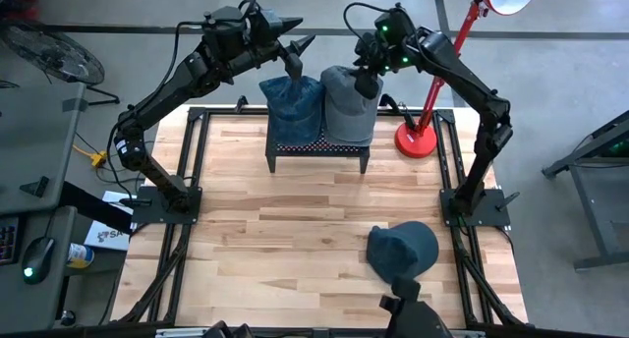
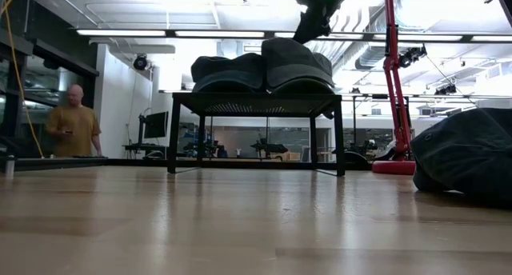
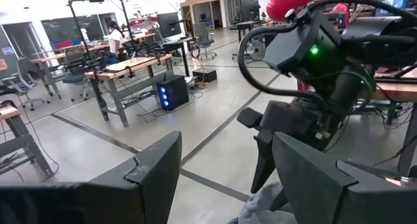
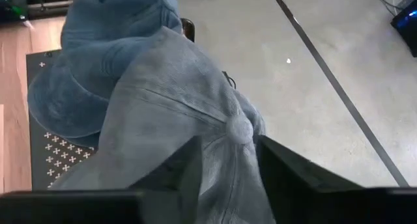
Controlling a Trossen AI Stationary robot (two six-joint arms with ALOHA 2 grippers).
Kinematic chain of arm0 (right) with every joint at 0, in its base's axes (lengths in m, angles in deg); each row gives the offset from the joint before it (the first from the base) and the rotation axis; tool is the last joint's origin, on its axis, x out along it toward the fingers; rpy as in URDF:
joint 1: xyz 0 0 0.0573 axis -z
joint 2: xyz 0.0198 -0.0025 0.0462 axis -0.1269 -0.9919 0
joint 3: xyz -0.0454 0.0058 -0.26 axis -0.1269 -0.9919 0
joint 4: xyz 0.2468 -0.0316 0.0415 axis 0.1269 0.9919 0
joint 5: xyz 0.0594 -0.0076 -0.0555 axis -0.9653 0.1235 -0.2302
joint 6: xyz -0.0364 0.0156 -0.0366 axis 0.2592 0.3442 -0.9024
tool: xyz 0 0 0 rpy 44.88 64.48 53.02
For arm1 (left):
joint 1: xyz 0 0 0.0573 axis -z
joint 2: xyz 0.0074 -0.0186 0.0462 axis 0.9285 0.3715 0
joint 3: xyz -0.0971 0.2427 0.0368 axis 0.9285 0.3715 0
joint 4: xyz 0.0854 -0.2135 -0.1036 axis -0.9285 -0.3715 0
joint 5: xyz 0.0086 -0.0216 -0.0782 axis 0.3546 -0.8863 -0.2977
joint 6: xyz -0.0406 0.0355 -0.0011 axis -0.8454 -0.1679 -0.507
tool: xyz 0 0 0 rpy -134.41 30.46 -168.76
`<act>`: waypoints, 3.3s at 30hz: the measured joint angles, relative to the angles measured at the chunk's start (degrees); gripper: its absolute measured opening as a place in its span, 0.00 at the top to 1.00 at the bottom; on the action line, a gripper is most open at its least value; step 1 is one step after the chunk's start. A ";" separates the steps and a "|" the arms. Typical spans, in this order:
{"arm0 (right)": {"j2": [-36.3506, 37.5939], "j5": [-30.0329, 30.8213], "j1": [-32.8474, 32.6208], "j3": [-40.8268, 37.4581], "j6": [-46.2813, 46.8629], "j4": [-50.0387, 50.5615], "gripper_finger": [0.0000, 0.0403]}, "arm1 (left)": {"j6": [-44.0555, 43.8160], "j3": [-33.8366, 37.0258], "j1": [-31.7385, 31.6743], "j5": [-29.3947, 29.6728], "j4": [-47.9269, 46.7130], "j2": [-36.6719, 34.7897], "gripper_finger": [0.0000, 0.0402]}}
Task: Pick & Place hat
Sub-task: Stack the gray cap on the gray cap on the shelf, then stack the blue cap on the blue cap on the shelf
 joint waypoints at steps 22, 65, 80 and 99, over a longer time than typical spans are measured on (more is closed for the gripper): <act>8.97 0.36 -0.12 0.00 0.00 0.07 0.42 | -2.26 0.00 0.00 -0.23 -1.02 0.00 0.41; 34.13 -1.64 -59.12 -54.26 65.43 9.50 0.42 | -31.92 18.52 47.29 12.65 -22.05 -1.70 0.41; 34.09 1.71 -69.10 -75.63 88.75 -10.01 0.42 | -47.54 28.68 56.70 21.19 -12.75 -1.70 0.41; 34.09 3.48 -69.15 -80.35 90.77 -17.09 0.65 | -52.82 30.34 58.14 25.14 -12.73 -1.70 0.41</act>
